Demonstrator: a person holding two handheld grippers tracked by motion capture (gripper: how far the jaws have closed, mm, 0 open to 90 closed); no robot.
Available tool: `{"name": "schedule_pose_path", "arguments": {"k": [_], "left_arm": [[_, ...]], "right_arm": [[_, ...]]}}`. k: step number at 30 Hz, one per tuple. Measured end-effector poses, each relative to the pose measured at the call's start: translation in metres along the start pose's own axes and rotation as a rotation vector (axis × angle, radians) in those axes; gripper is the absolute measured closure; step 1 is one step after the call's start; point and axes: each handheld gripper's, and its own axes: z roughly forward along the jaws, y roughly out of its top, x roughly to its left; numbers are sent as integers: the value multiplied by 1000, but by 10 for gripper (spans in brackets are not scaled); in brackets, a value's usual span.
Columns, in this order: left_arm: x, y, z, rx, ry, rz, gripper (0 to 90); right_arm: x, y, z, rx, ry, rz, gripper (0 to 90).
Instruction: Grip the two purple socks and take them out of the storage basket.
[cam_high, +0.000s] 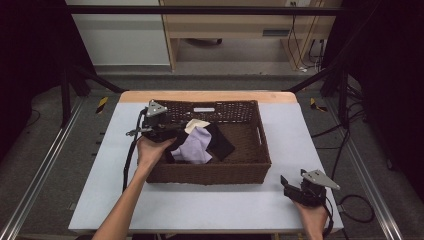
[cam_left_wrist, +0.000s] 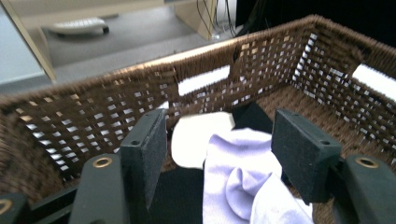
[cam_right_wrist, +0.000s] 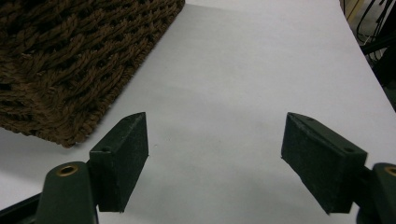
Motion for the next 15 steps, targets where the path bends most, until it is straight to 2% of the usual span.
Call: {"name": "schedule_pose_path", "arguments": {"k": [5,10,13,15], "left_arm": [[-3,-4,8,45,-2,20,363],[-10,-8,17,132,-3,94,374],[-14,-10,22,191,-22,134,374],[-16,-12,25,218,-19,151,374]], "right_arm": [[0,0,1,7,-2,-4,232],[1,0,0,3,-4,-5,232],[1,0,1,6,-7,-11,232],[2,0,1,12,-8,-13,232]]}}
